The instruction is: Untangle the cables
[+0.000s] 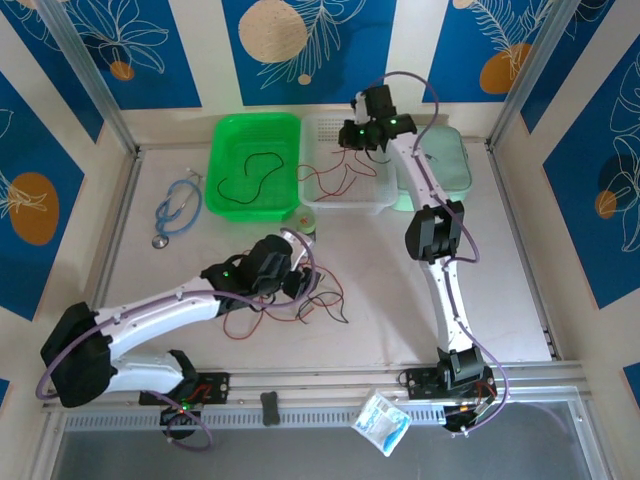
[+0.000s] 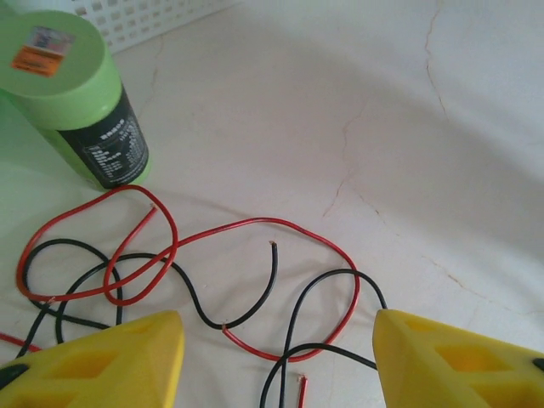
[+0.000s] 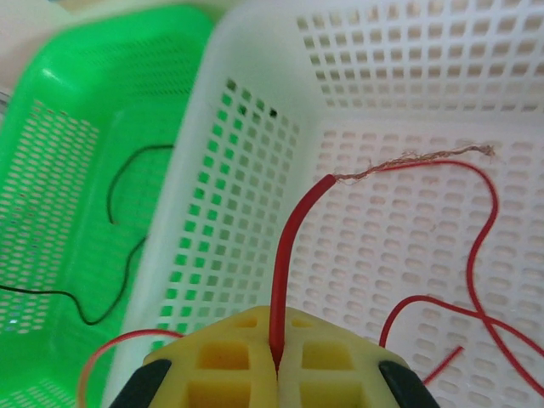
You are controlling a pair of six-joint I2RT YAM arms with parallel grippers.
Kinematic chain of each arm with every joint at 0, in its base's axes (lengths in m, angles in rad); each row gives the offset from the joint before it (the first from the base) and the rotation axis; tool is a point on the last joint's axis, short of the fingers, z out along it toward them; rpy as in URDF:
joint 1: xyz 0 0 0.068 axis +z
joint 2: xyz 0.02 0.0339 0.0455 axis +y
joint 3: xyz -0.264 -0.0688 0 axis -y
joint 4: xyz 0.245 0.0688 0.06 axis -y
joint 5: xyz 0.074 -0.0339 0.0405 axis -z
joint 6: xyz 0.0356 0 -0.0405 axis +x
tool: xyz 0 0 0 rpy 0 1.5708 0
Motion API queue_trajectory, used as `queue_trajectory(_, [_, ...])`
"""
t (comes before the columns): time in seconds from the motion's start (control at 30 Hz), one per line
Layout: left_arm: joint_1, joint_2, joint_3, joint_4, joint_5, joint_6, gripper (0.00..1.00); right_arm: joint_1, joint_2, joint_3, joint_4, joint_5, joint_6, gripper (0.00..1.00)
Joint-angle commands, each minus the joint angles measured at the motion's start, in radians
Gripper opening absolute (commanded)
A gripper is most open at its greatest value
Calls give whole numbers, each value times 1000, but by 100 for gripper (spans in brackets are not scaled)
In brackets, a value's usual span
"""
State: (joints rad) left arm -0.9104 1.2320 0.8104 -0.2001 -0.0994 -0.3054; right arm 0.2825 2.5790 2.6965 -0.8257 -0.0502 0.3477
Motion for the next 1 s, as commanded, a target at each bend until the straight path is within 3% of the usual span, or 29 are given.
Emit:
queue_trajectory(0.0, [-12,-45,61,-130,-43,-43,60,14,44,29,-9,63,-13,0])
queue_trajectory(0.23, [-12,-91,116,-333,-87,-146,59,14,85,-4,-46,86,5,5])
queue_trajectory(0.3, [-13,-109,120,-386,-111,-186,59,12,82,-3,-60,89,0,13])
queue_trajectory(0.43, [8,-136,142,-543,-196,-321,60,13,48,-5,-84,97,-20,42])
queue_trajectory(0.53, [64,-141,150,-653,-192,-421,60,13,6,-24,-99,119,-32,61])
queue_trajectory(0.63, [139,-153,120,-700,-143,-482,57,15,-45,-60,-111,137,-42,69])
queue_trajectory(0.83, [283,-150,8,-692,-48,-495,51,21,-161,-163,-122,156,-54,72])
queue_trajectory(0.9, [309,-126,-18,-677,-42,-483,49,23,-204,-204,-116,150,-52,87])
queue_trajectory(0.93, [320,-109,-32,-666,-40,-477,47,24,-228,-225,-112,146,-53,99])
queue_trajectory(0.97, [326,-90,-43,-651,-42,-471,45,26,-253,-253,-107,143,-51,99])
